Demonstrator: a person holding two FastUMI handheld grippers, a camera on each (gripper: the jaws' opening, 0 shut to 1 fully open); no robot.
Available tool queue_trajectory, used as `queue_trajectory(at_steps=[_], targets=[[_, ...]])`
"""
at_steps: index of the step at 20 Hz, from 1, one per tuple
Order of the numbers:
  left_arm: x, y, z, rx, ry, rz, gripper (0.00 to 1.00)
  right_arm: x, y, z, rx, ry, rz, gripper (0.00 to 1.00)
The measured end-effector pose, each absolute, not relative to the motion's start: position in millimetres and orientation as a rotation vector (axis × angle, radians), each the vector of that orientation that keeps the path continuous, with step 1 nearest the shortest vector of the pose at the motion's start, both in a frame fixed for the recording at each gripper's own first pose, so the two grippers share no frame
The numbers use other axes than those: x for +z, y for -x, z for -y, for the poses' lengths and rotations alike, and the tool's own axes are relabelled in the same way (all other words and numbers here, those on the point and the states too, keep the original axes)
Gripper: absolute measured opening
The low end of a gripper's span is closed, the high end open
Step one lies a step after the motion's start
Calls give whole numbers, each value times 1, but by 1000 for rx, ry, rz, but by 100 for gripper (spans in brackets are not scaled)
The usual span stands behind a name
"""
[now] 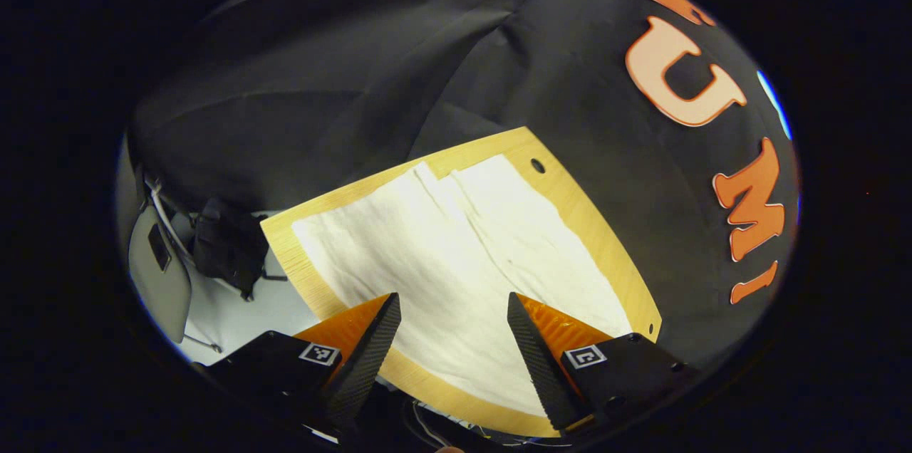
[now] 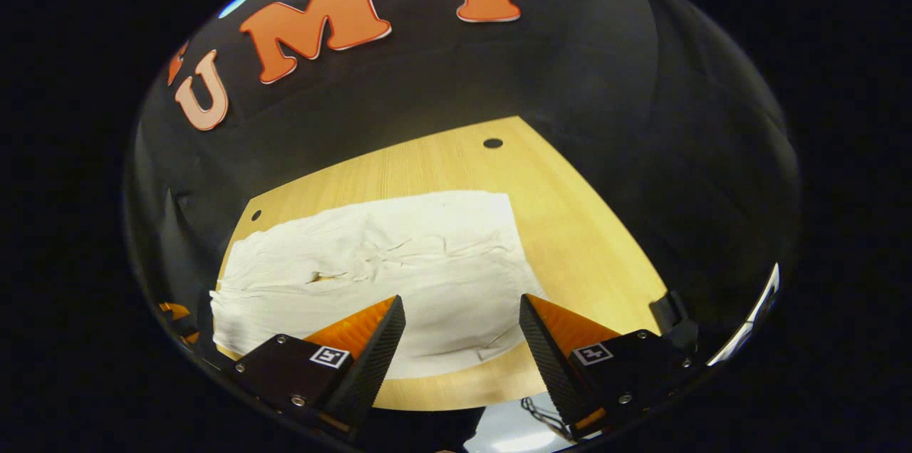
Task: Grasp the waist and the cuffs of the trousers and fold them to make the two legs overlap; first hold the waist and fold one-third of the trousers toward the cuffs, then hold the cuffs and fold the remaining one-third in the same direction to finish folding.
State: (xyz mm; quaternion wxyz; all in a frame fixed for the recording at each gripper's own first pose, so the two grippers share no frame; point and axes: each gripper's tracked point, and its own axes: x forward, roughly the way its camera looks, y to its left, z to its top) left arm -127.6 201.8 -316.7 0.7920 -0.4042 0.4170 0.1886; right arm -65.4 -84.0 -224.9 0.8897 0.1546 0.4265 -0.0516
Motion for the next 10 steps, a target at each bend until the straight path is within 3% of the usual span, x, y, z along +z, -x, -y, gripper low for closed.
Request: queue_trajectory(at_steps=[10], targets=[[-395,153,-266,513,991,-995,99,-288,72,85,-210,-605,-1070,94]])
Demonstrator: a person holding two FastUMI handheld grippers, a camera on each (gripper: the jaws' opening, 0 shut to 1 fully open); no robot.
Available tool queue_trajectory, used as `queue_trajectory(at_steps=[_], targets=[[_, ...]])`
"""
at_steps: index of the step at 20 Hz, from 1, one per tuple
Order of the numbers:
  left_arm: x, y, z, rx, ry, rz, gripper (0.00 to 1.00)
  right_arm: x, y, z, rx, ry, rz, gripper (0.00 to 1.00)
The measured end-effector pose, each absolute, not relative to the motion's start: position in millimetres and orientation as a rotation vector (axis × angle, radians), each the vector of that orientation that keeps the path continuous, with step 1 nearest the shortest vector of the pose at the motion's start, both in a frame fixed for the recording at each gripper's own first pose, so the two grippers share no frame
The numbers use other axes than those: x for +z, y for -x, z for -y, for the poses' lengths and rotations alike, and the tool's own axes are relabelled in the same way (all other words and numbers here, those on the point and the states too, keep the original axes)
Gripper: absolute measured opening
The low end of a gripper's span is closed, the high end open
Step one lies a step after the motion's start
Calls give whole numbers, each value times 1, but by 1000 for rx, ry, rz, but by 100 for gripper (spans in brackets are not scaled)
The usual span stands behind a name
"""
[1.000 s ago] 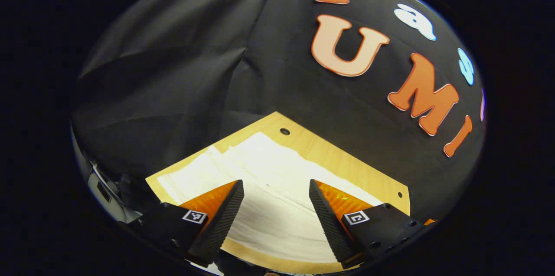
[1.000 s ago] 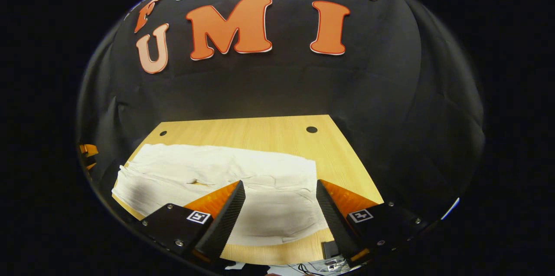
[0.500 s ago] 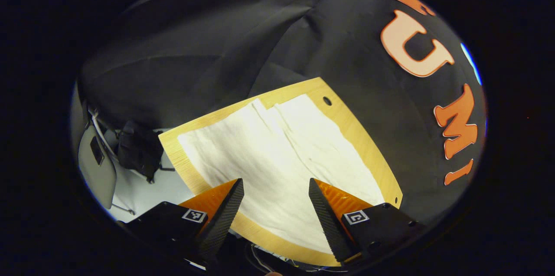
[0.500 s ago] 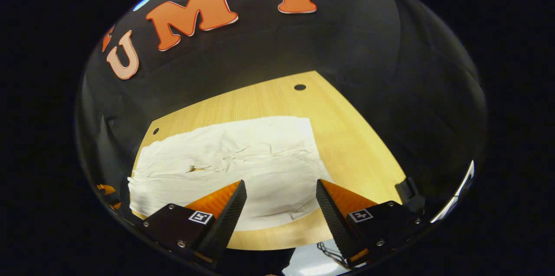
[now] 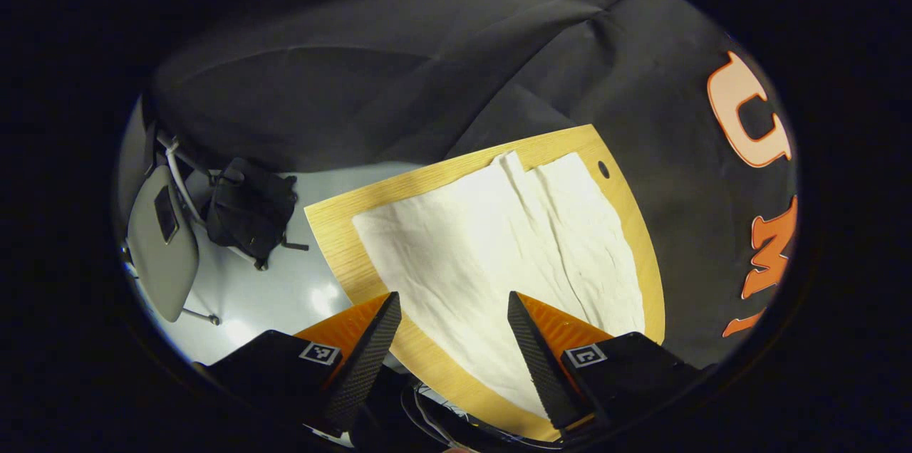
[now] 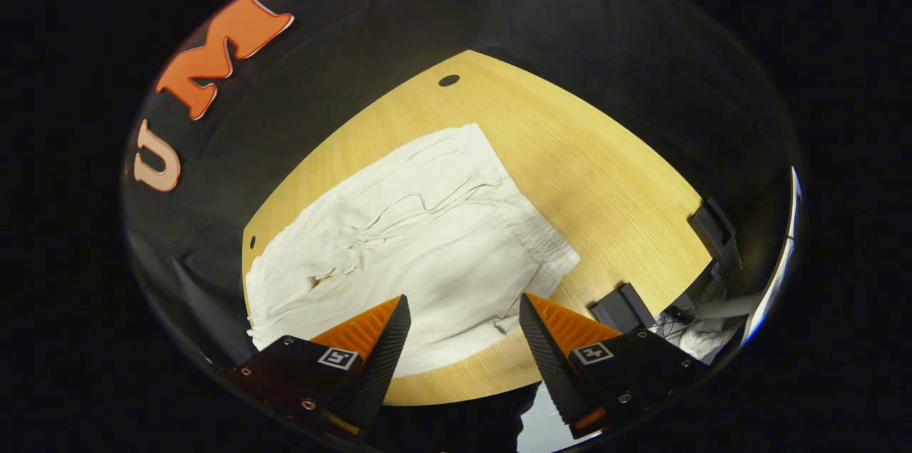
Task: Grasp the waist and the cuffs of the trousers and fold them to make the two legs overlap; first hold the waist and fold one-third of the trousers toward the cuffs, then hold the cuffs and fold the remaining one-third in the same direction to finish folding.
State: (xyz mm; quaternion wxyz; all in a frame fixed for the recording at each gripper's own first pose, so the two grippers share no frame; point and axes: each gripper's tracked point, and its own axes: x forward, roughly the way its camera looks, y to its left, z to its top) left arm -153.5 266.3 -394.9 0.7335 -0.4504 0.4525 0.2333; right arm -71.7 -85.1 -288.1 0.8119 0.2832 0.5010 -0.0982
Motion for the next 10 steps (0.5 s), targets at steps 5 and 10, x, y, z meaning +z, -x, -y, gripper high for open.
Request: queue_trajectory(at_steps=[5,10], targets=[[-429,156,-279,535,1061,-1009,99,-309,78,79,-250,-677,-1108,93],[-443,157,-304,546,1078,-1023,100,-317,85,74,-291,-706,-1090,94]])
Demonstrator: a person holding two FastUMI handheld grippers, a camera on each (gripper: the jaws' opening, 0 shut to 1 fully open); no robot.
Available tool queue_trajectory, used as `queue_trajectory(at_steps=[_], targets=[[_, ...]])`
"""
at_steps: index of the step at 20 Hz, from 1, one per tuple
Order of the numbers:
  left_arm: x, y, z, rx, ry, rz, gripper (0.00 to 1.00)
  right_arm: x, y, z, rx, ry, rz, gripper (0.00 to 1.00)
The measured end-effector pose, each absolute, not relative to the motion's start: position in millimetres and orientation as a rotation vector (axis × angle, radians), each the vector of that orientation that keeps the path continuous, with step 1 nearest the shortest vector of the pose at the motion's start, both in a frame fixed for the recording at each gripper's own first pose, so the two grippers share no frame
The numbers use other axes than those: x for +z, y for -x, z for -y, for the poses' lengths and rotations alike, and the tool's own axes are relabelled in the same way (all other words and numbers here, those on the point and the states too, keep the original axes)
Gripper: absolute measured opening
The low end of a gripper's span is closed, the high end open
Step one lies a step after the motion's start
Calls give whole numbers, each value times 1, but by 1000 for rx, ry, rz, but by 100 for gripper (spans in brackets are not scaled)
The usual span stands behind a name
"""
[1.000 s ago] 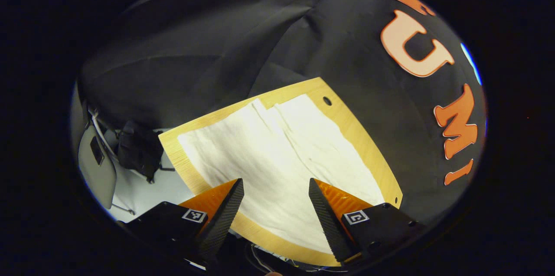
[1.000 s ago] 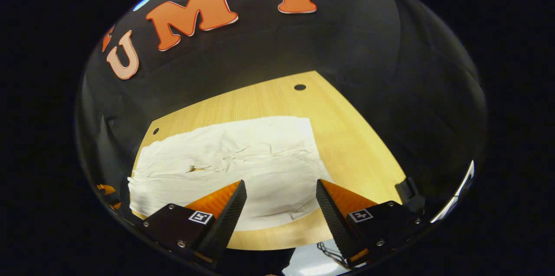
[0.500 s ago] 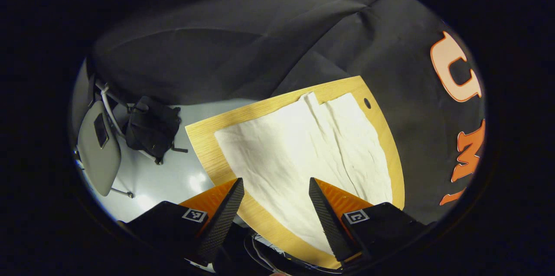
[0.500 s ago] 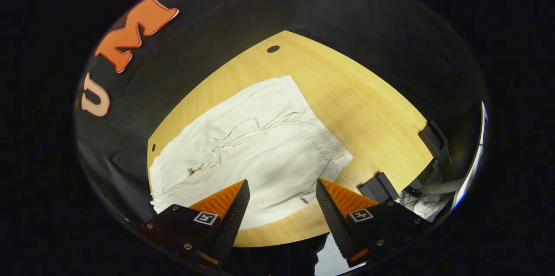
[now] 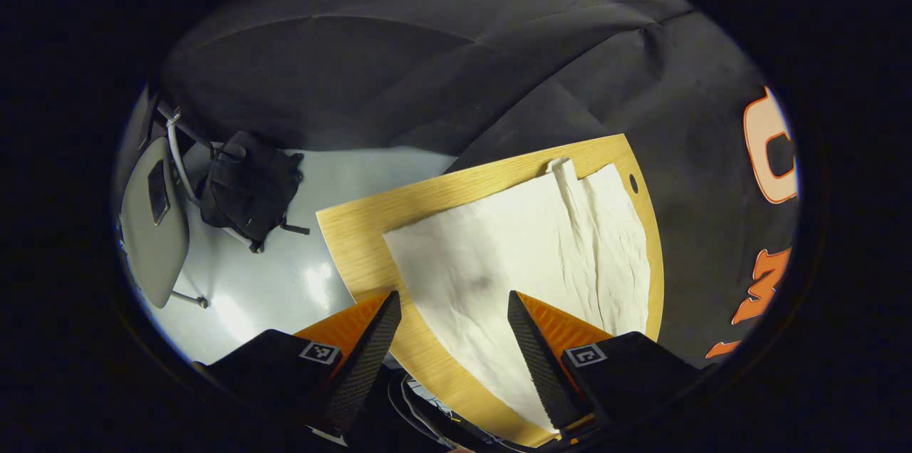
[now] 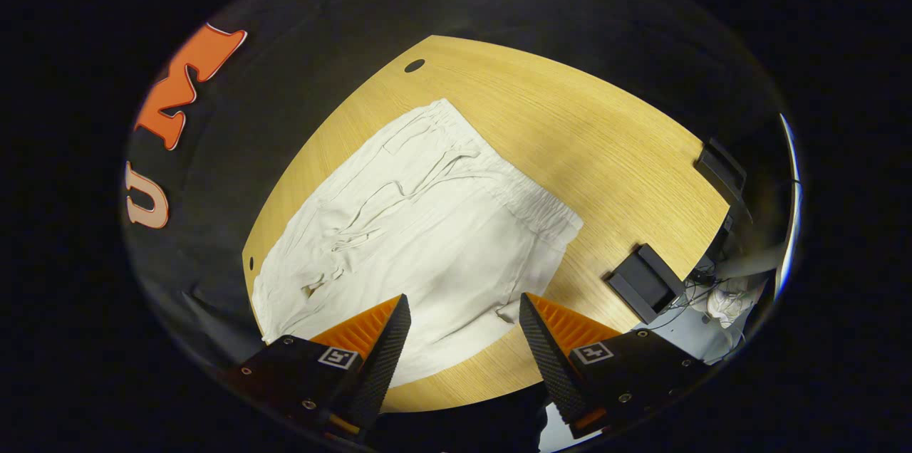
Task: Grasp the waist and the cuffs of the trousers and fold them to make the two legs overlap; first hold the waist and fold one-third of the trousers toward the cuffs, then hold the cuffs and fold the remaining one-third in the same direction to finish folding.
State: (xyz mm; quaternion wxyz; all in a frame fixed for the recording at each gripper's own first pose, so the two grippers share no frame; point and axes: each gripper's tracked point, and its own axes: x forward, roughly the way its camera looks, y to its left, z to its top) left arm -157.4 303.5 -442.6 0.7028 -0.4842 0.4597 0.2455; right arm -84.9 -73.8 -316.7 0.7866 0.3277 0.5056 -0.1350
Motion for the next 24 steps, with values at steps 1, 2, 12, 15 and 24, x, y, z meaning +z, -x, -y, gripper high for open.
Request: queue_trajectory(at_steps=[1,2,12,15,24], targets=[[-445,157,-309,543,1081,-1026,100,-316,86,73,-301,-705,-1083,94],[-446,156,-311,534,1088,-1024,99,-316,86,74,-309,-706,-1069,94],[-446,126,-311,477,1087,-984,96,-349,85,112,-421,-805,-1055,93],[-446,113,-308,472,1078,-993,98,-365,77,123,-452,-839,-1061,93],[-449,92,-303,485,1043,-1016,96,-394,61,142,-570,-795,-1127,94]])
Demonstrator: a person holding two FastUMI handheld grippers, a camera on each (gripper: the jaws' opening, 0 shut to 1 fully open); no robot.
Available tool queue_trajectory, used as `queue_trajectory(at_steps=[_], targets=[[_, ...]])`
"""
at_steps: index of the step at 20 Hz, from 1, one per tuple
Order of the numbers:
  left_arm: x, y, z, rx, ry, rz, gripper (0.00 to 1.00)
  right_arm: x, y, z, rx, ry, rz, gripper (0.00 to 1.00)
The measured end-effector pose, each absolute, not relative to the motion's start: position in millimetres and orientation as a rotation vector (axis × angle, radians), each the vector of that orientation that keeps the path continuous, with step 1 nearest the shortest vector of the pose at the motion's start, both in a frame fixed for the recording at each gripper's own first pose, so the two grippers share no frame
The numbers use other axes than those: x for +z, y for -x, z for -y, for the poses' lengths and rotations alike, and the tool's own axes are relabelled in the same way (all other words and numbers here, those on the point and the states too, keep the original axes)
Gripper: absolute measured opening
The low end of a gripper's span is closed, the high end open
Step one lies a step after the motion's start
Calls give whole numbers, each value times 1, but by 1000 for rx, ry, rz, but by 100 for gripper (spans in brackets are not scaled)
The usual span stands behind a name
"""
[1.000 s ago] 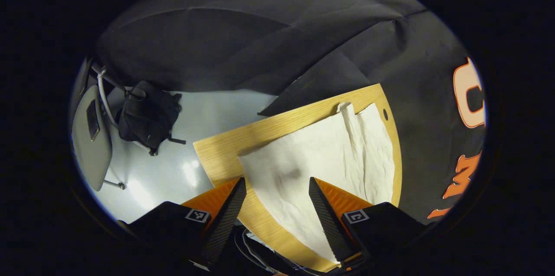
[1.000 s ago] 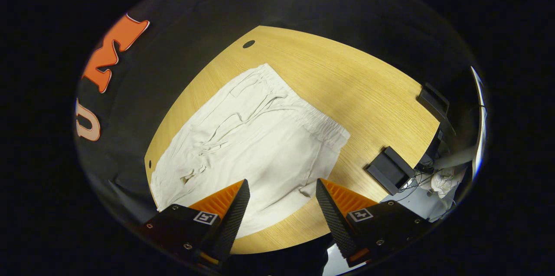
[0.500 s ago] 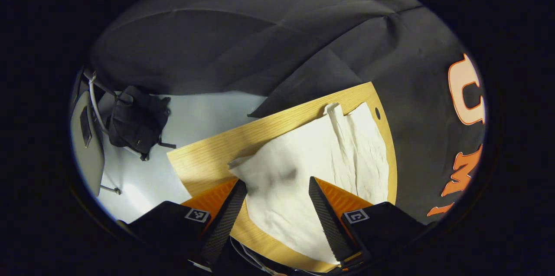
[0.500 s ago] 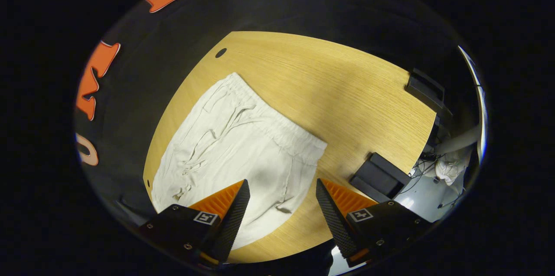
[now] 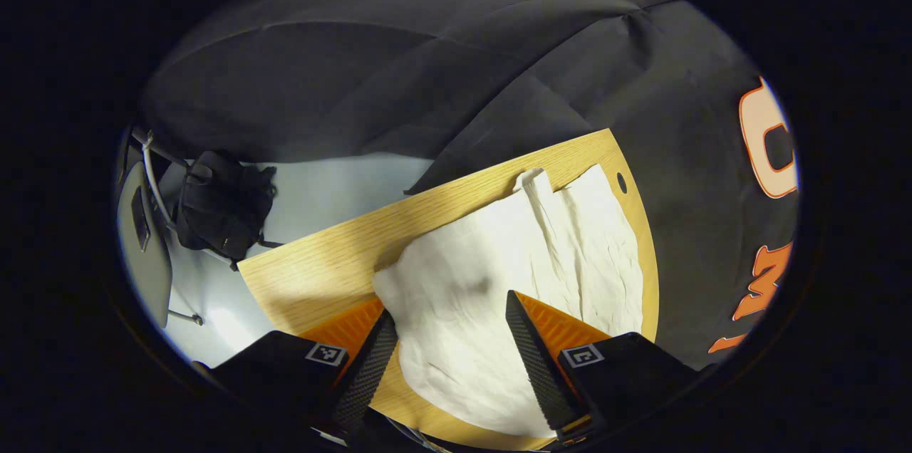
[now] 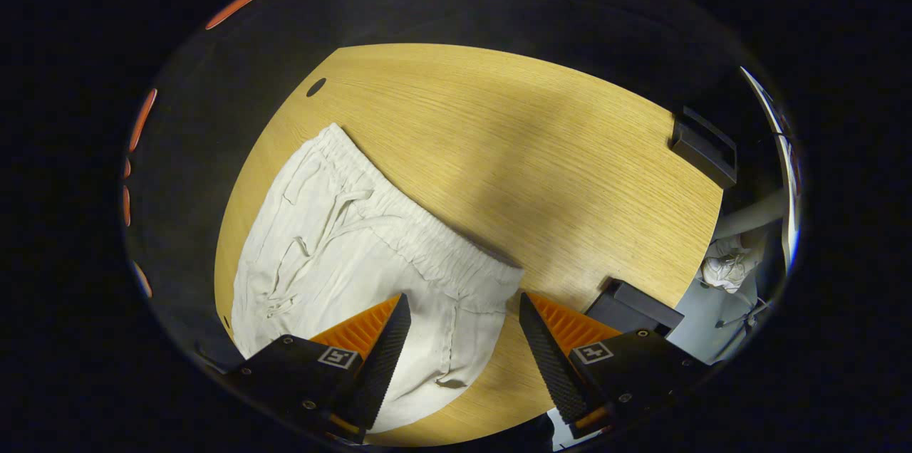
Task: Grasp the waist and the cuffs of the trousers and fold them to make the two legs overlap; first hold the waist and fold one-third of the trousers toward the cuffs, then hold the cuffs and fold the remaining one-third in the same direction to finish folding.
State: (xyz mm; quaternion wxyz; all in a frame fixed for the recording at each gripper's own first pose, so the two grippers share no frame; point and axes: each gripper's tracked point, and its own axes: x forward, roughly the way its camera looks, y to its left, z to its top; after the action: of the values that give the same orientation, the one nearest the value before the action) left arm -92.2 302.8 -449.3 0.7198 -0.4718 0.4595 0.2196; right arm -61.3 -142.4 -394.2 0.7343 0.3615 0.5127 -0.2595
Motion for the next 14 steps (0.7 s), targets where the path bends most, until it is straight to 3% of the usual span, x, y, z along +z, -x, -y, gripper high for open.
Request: queue_trajectory(at_steps=[3,5,6,8,9,11,14], targets=[[-456,91,-305,537,1026,-1041,79,-399,56,144,-630,-797,-1154,89],[-459,91,-305,552,1019,-1059,57,-403,57,145,-642,-742,-1180,80],[-462,92,-304,561,1012,-1066,44,-402,54,146,-650,-725,-1183,68],[-463,92,-304,563,1012,-1074,24,-403,51,145,-665,-731,-1180,55],[-464,93,-303,561,1025,-1070,18,-404,50,146,-673,-751,-1177,31],[-460,93,-301,539,1052,-1051,12,-404,48,140,-634,-830,-1153,15],[-452,89,-297,500,1079,-999,8,-397,44,136,-611,-984,-1099,7]])
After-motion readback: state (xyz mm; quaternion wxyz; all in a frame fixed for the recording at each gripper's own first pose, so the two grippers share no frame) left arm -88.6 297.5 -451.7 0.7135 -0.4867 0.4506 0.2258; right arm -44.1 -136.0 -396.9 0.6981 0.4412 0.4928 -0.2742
